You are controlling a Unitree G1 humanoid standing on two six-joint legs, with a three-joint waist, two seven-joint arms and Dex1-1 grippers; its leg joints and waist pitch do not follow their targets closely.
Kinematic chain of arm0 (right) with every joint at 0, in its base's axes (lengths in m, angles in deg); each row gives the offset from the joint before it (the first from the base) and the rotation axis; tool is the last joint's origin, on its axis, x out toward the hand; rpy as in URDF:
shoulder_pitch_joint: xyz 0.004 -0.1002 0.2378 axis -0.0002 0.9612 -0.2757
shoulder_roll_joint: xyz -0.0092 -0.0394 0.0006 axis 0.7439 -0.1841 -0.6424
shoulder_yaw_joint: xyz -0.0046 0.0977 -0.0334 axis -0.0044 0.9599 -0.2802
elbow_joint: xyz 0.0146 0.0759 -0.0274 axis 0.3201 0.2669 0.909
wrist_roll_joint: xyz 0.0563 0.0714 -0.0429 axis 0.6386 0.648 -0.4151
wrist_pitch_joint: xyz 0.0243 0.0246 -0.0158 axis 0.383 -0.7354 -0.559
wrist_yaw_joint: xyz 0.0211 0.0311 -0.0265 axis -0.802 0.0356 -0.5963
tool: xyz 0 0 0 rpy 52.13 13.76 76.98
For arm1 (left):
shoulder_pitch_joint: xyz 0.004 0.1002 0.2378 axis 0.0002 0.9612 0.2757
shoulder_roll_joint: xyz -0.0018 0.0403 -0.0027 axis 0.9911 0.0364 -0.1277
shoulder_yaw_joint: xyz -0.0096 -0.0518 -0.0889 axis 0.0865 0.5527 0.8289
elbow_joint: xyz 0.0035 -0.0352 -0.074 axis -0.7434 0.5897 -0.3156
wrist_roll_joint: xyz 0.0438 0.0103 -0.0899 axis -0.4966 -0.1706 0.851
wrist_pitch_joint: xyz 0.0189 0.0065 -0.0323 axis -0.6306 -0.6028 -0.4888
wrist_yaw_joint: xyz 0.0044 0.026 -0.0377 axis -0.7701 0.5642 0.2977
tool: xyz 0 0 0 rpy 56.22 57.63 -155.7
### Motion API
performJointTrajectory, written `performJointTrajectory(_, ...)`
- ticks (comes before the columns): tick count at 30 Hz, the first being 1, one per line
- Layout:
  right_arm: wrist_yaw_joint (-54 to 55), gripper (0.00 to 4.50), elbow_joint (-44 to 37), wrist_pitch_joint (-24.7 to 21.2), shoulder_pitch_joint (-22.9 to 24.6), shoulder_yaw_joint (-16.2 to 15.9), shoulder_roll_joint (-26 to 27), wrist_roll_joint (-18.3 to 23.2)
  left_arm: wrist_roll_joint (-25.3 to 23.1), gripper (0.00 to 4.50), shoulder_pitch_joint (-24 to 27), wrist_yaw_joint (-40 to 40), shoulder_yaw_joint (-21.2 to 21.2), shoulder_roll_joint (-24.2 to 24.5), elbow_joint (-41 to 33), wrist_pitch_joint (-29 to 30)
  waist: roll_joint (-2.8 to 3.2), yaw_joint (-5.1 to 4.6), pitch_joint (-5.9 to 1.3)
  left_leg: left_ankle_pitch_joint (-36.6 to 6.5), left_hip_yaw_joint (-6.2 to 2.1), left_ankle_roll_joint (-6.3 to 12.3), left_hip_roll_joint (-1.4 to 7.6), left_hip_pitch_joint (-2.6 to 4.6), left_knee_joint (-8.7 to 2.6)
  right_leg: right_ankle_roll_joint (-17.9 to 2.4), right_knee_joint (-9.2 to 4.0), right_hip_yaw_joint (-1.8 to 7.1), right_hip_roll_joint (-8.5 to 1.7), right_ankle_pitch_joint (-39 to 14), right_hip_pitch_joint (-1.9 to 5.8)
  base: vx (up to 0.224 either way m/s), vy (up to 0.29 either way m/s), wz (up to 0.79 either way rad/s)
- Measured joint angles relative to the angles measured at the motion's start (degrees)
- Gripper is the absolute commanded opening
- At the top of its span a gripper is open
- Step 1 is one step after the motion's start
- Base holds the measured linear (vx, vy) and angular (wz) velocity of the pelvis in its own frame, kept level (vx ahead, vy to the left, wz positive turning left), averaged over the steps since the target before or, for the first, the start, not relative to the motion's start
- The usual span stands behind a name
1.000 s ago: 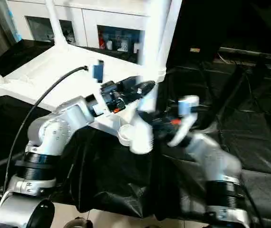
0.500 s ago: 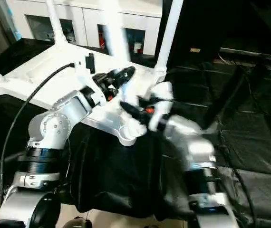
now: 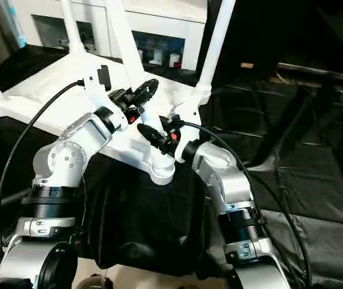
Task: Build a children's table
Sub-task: Pick table leg
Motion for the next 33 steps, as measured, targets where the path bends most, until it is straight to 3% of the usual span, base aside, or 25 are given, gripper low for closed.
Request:
performJointTrajectory(1,-0.43,2.42,-0.05,-0.51,0.0,0.22,-0.02,0.76,-0.01,1.85,0.0,-0.57,-0.22,0.25,0.07,-0.11,-0.02,-0.02,0.0,0.0,0.0,0.0,0.0,0.0,0.0,0.0,0.0,0.0,0.0,0.01,0.0,0.0,0.0,0.0)
performJointTrajectory(2,-1.22,2.56,-0.64,-2.01,0.01,0.58,-0.39,2.11,-0.11,1.85,0.0,-2.28,-0.94,1.09,0.08,-0.22,-0.04,0.01,0.0,0.0,0.0,0.0,0.0,-0.01,0.0,0.0,0.0,0.0,0.0,0.01,0.0,0.0,0.0,0.0)
performJointTrajectory(6,-8.66,2.69,-5.41,-9.93,0.06,2.34,-5.15,9.94,1.13,1.85,0.09,-16.36,-5.9,7.31,-0.14,0.77,-0.02,0.24,0.01,-0.01,0.0,0.01,-0.01,0.02,-0.01,0.0,-0.01,0.0,0.0,0.01,0.03,0.0,0.0,0.0)
performJointTrajectory(10,-17.58,2.71,-10.12,-16.15,1.33,2.65,-11.36,14.94,2.51,1.85,0.1,-29.53,-8.73,12.09,-0.6,1.04,-0.04,0.25,0.0,0.0,0.01,0.01,0.0,0.11,0.0,-0.01,0.05,0.01,0.0,0.01,0.07,0.0,0.0,0.0)
performJointTrajectory(13,-24.0,2.71,-12.59,-21.93,3.91,1.79,-14.86,19.66,5.31,1.85,0.07,-40.1,-10.7,15.57,-0.98,3.07,0.0,0.32,0.01,0.01,0.01,-0.01,0.01,0.2,0.02,-0.01,0.16,0.02,0.0,0.01,0.09,0.0,0.0,0.0)
performJointTrajectory(15,-26.86,2.71,-13.62,-24.12,4.63,0.41,-17.18,20.46,7.47,1.85,-0.5,-43.45,-10.15,16.22,-1.13,4.44,0.04,0.24,0.03,0.03,0.03,-0.04,0.01,0.25,0.07,-0.07,0.22,0.07,0.0,0.05,0.11,0.0,0.0,0.0)
performJointTrajectory(16,-27.5,2.42,-13.92,-24.46,4.71,-0.26,-17.65,20.47,8.5,1.85,-1.08,-44.15,-9.77,16.08,-1.13,4.88,0.07,0.24,0.04,0.04,0.02,-0.06,0.02,0.28,0.09,-0.11,0.25,0.07,0.0,0.07,0.12,0.0,0.0,0.0)
performJointTrajectory(21,-27.81,2.04,-15.17,-25.18,4.73,-1.21,-16.91,21.16,11.82,1.85,-2.4,-46.31,-7.78,14.79,-1.35,6.43,0.24,0.1,-0.05,0.09,0.01,-0.15,0.01,0.52,0.1,-0.15,0.29,0.09,0.0,0.1,0.28,0.0,0.0,0.0)
performJointTrajectory(32,-26.17,1.93,-16.19,-26.35,4.76,-1.49,-16.06,21.7,12.98,1.85,-1.35,-44.87,-6.26,13.76,-1.58,7.36,0.25,0.27,-0.06,0.11,0.0,-0.18,0.01,0.48,0.09,-0.15,0.27,0.07,0.0,0.1,0.28,0.0,0.0,0.0)
performJointTrajectory(33,-25.41,1.93,-16.04,-26.06,4.75,-1.38,-15.21,21.62,12.97,2.2,-1.35,-44.02,-5.87,13.55,-1.6,7.35,0.25,0.24,-0.05,0.12,-0.01,-0.19,0.02,0.49,0.09,-0.15,0.29,0.06,0.01,0.1,0.28,0.0,0.0,0.0)
